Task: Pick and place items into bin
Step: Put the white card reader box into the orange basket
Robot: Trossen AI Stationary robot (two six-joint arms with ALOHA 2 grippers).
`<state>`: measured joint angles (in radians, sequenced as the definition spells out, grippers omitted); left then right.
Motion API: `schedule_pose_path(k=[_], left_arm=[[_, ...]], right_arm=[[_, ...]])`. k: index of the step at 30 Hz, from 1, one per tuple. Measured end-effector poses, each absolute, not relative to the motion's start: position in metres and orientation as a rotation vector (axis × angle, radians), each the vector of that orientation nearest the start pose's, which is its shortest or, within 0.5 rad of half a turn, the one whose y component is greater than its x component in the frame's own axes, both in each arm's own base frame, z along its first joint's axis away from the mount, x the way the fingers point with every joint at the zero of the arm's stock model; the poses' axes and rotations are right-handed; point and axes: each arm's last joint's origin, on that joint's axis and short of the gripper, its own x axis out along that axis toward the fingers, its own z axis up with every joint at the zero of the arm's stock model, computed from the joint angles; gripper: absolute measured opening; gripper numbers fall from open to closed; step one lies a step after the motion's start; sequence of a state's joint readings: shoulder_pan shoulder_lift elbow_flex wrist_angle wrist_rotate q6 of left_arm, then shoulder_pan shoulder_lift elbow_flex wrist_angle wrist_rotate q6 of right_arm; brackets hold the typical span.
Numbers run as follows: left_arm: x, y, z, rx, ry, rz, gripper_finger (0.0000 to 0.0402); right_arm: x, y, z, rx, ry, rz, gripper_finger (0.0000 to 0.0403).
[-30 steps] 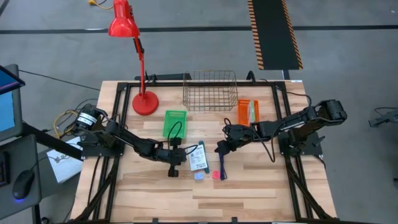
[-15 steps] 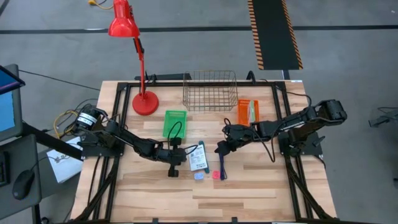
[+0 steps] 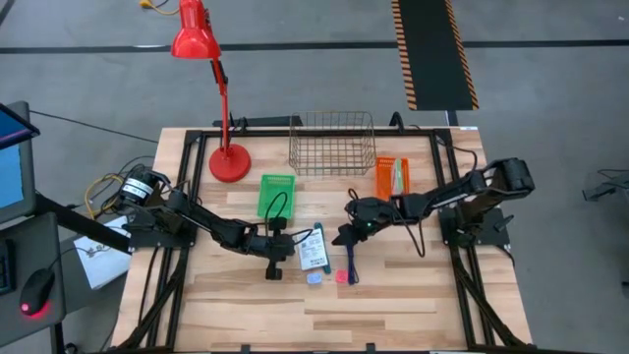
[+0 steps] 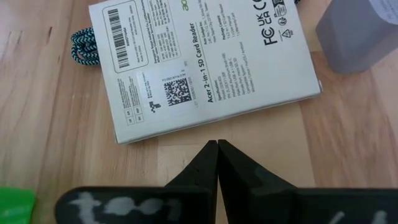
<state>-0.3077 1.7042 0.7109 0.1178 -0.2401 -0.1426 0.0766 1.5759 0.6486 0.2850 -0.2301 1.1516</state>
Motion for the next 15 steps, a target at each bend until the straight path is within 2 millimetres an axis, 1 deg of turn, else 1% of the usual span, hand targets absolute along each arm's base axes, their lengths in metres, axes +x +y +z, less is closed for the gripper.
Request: schedule_pose_path(k=[8, 15], left_arm=[[0.288, -0.084, 0.119, 0.104, 0.847, -0.003, 0.0000], [0.288, -0.085, 0.119, 0.108, 0.852, -0.014, 0.0000]], right_arm=[[0.291, 0.020, 0.147, 1.130, 0.750, -0.123, 0.0191], [0.299, 0.020, 0.128, 1.158, 0.809, -0.099, 0.0190]])
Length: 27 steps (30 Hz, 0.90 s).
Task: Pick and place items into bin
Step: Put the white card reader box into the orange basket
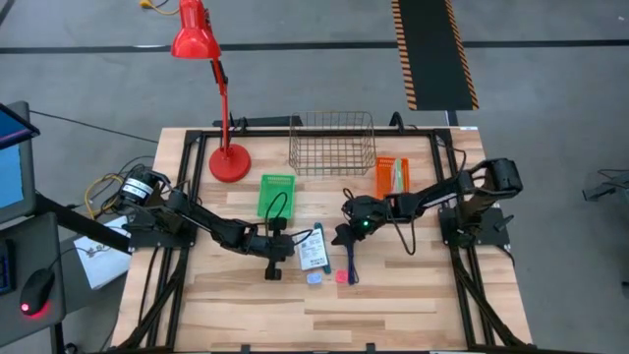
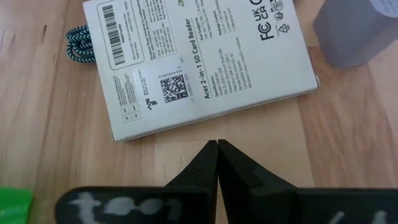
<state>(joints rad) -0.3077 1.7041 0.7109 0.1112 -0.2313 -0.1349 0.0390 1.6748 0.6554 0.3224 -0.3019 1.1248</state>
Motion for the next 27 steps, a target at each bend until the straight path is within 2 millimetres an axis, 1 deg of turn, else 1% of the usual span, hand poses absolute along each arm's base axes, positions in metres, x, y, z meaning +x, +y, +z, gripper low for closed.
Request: schedule_pose_path(k=[2, 5, 9, 12, 27], left_arm=[[0.288, -0.085, 0.119, 0.107, 0.853, -0.019, 0.0000], [0.288, -0.085, 0.118, 0.103, 0.857, -0.030, 0.0000], [0.291, -0.086, 0.110, 0.092, 0.858, -0.048, 0.0000], [0.294, -0.086, 0.107, 0.085, 0.854, -0.053, 0.0000], [0.295, -0.084, 0.106, 0.086, 0.844, -0.054, 0.0000]], right_arm=[[0.304, 0.021, 0.125, 1.168, 0.809, -0.083, 0.0188], [0.311, 0.021, 0.126, 1.172, 0.803, -0.061, 0.0186], [0.315, 0.021, 0.129, 1.164, 0.797, -0.047, 0.0183], [0.314, 0.019, 0.129, 1.165, 0.800, -0.053, 0.0181], [0.313, 0.019, 0.127, 1.147, 0.816, -0.058, 0.0180]])
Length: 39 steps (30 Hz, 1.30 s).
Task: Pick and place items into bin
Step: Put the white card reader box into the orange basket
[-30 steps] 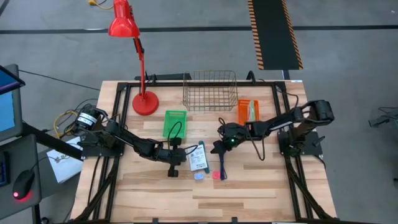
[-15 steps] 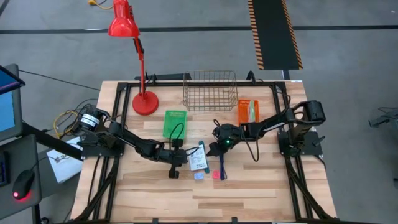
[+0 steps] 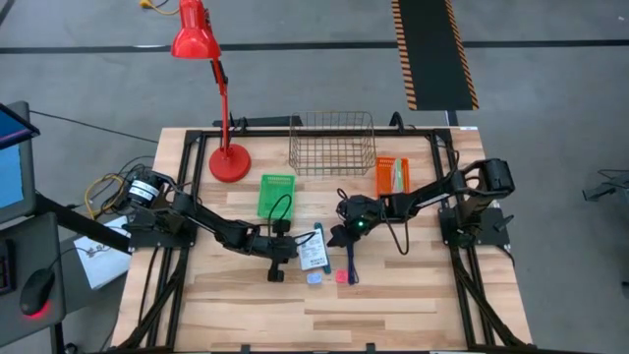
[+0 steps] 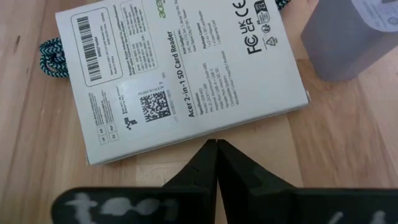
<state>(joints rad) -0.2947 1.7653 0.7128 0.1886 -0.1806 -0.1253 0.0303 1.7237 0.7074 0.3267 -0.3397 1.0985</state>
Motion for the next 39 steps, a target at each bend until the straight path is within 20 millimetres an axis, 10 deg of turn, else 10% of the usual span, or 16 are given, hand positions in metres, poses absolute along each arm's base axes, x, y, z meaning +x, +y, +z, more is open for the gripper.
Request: schedule_pose_path(k=[39], left_arm=[[0.2953, -0.0842, 0.1056, 0.085, 0.843, -0.054, 0.0000]], right_arm=[[0.3204, 0.0232, 0.1349, 1.177, 0.817, -0.140, 0.0179]])
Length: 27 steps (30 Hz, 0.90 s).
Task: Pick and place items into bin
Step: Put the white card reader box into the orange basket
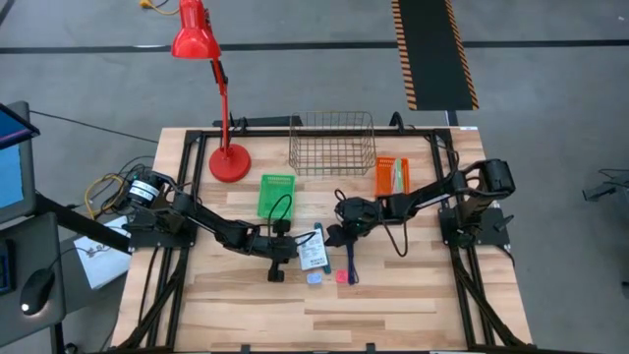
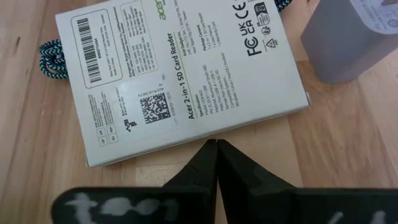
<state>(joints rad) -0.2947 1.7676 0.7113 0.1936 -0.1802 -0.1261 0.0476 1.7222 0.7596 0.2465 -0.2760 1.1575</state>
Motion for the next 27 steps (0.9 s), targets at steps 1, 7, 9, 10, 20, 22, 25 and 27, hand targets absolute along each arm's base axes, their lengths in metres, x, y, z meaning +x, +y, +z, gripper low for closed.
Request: schedule_pose_path(k=[1, 7, 9, 10, 20, 22, 25, 27], left_arm=[[0.295, -0.084, 0.106, 0.085, 0.843, -0.054, 0.0000], [0.295, -0.084, 0.105, 0.084, 0.843, -0.054, 0.0000], [0.295, -0.084, 0.105, 0.085, 0.843, -0.054, 0.0000], [0.295, -0.084, 0.105, 0.084, 0.843, -0.054, 0.0000], [0.296, -0.084, 0.106, 0.082, 0.837, -0.055, 0.0000], [0.296, -0.084, 0.106, 0.082, 0.837, -0.055, 0.0000], [0.296, -0.084, 0.106, 0.082, 0.837, -0.055, 0.0000], [0.296, -0.084, 0.106, 0.082, 0.837, -0.055, 0.0000]], right_arm=[[0.321, 0.022, 0.135, 1.175, 0.821, -0.146, 0.0179], [0.321, 0.019, 0.136, 1.169, 0.810, -0.149, 0.0179], [0.321, 0.019, 0.135, 1.168, 0.810, -0.150, 0.0179], [0.321, 0.019, 0.135, 1.167, 0.809, -0.151, 0.0179], [0.321, 0.016, 0.136, 1.144, 0.802, -0.149, 0.0179], [0.322, 0.013, 0.136, 1.142, 0.799, -0.148, 0.0179], [0.322, 0.008, 0.136, 1.142, 0.792, -0.156, 0.0179], [0.322, 0.011, 0.136, 1.152, 0.789, -0.149, 0.0179]])
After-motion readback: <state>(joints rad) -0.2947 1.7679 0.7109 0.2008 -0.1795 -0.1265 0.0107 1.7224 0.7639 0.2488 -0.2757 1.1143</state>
